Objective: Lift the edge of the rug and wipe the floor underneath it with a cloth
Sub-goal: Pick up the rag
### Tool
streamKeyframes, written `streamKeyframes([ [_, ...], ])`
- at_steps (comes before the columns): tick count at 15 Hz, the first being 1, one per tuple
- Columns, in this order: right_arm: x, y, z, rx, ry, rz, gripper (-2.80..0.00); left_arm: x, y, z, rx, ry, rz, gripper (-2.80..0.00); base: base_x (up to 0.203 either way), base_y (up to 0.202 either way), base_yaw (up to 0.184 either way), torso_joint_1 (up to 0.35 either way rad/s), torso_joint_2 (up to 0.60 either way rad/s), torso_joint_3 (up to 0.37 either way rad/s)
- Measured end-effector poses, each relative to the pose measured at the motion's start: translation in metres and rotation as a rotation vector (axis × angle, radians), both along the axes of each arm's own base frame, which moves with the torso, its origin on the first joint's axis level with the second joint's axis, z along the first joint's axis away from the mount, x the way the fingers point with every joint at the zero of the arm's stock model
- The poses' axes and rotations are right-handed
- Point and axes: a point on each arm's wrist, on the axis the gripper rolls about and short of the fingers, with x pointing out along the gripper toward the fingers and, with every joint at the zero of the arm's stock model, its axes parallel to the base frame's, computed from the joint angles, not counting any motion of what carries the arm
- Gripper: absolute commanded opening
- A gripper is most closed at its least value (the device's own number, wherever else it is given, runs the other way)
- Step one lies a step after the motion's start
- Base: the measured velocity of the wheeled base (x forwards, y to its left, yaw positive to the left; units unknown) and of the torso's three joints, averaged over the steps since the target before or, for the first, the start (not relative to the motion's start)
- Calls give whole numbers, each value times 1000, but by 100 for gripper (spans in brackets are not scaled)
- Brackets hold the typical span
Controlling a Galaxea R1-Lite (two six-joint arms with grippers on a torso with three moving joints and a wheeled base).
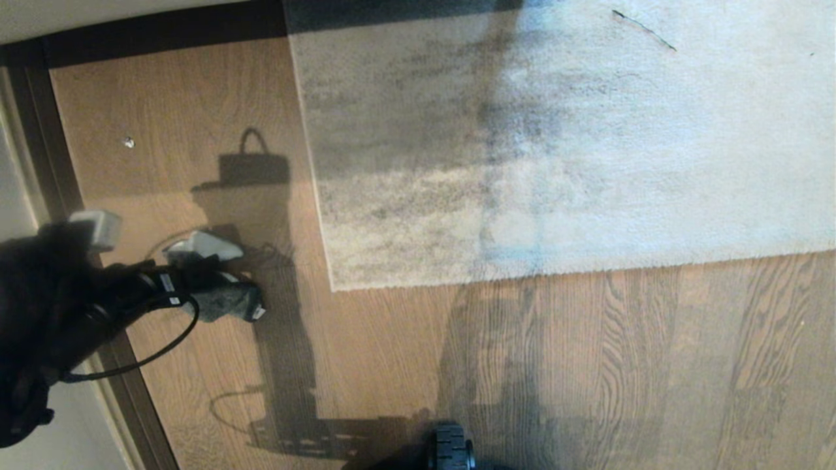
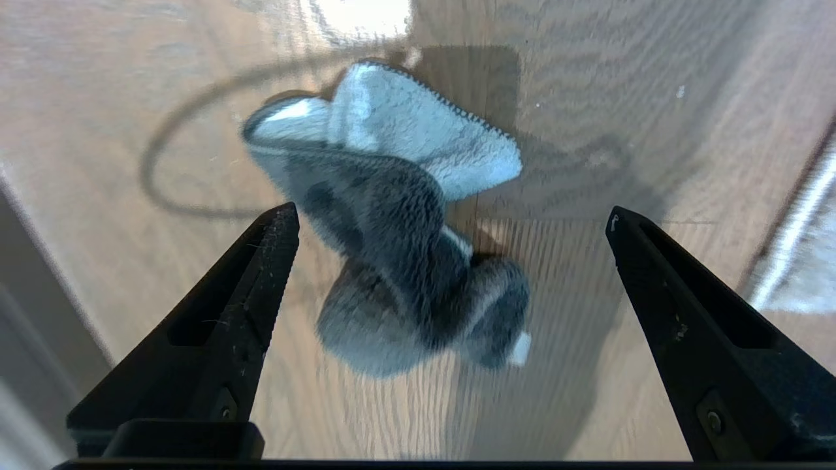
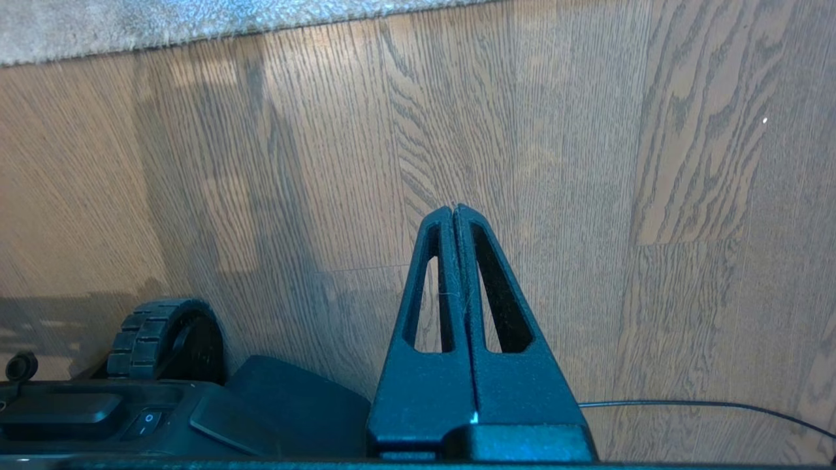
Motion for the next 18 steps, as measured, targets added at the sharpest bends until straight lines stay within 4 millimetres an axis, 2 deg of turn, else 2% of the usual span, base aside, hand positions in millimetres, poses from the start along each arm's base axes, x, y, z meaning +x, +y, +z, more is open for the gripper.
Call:
streamKeyframes([
  [4, 0, 0, 0, 0, 0, 0, -280, 21, 1, -12, 14, -70, -2, 0, 0, 0, 0, 0, 0, 0],
  [9, 0, 0, 0, 0, 0, 0, -280, 36, 7, -29, 18, -85, 14, 0, 0, 0, 0, 0, 0, 0],
  [18, 0, 0, 0, 0, 0, 1, -280, 47, 18, -51, 14, -44, 56, 0, 0, 0, 0, 0, 0, 0],
])
